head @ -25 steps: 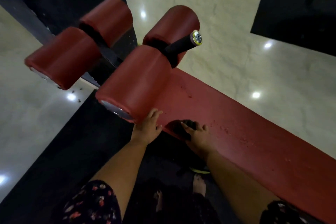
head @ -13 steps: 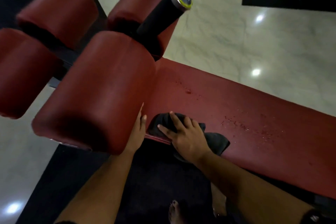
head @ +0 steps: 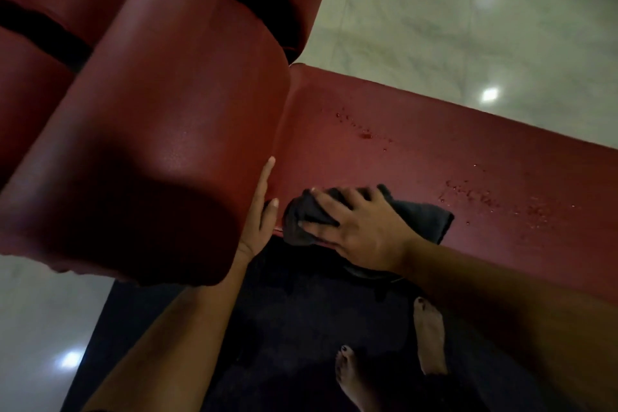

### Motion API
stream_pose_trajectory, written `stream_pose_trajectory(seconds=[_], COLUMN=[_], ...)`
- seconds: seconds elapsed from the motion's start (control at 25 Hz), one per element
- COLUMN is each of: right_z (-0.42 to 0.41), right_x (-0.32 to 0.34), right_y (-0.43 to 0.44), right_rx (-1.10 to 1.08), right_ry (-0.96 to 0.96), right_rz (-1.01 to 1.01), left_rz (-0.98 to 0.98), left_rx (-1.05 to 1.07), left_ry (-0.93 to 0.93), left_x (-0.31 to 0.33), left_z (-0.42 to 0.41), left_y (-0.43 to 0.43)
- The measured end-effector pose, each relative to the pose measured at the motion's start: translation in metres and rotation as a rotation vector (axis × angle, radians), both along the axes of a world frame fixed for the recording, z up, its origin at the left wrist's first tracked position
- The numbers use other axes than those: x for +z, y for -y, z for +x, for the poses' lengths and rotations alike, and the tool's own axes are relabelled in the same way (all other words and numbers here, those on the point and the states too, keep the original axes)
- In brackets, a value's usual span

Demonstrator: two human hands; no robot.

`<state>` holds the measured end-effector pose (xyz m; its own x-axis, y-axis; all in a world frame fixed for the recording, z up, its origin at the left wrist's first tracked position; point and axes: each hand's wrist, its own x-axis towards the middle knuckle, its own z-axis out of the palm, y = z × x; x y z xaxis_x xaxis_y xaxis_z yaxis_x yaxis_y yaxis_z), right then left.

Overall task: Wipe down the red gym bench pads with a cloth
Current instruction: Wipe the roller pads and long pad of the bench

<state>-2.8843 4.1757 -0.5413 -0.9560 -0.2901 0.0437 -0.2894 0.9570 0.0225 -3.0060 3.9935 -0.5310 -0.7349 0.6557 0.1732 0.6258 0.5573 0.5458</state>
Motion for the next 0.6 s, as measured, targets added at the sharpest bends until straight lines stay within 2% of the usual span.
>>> stream_pose_trajectory(seconds=[0.08, 0.16, 0.28, 0.36, 0.48, 0.6], right_z=[-0.013, -0.029, -0.053, -0.075, -0.110, -0.131], right_x=[0.006, 0.016, 0.023, 0.028, 0.027, 0.023], right_y=[-0.001, -0.003, -0.007, -0.016, -0.032, -0.046], right_rx=[0.207, 0.257, 0.078, -0.085, -0.130, -0.187], right_ry=[0.064, 0.122, 0.175, 0.157, 0.108, 0.098], right_rz=[0.096, 0.112, 0.105, 0.095, 0.134, 0.173], left_rz=[-0.026, 0.009, 0.027, -0.129, -0.410, -0.466], left_rx=[0.057, 0.134, 0.134, 0.096, 0.072, 0.050], left_ry=[0.032, 0.020, -0.071, -0.172, -0.246, -0.271], left_x=[-0.009, -0.009, 0.006, 0.007, -0.002, -0.006], left_z=[0.000, 0.007, 0.020, 0.024, 0.023, 0.021], left_y=[0.012, 0.009, -0.011, -0.016, -0.014, -0.012])
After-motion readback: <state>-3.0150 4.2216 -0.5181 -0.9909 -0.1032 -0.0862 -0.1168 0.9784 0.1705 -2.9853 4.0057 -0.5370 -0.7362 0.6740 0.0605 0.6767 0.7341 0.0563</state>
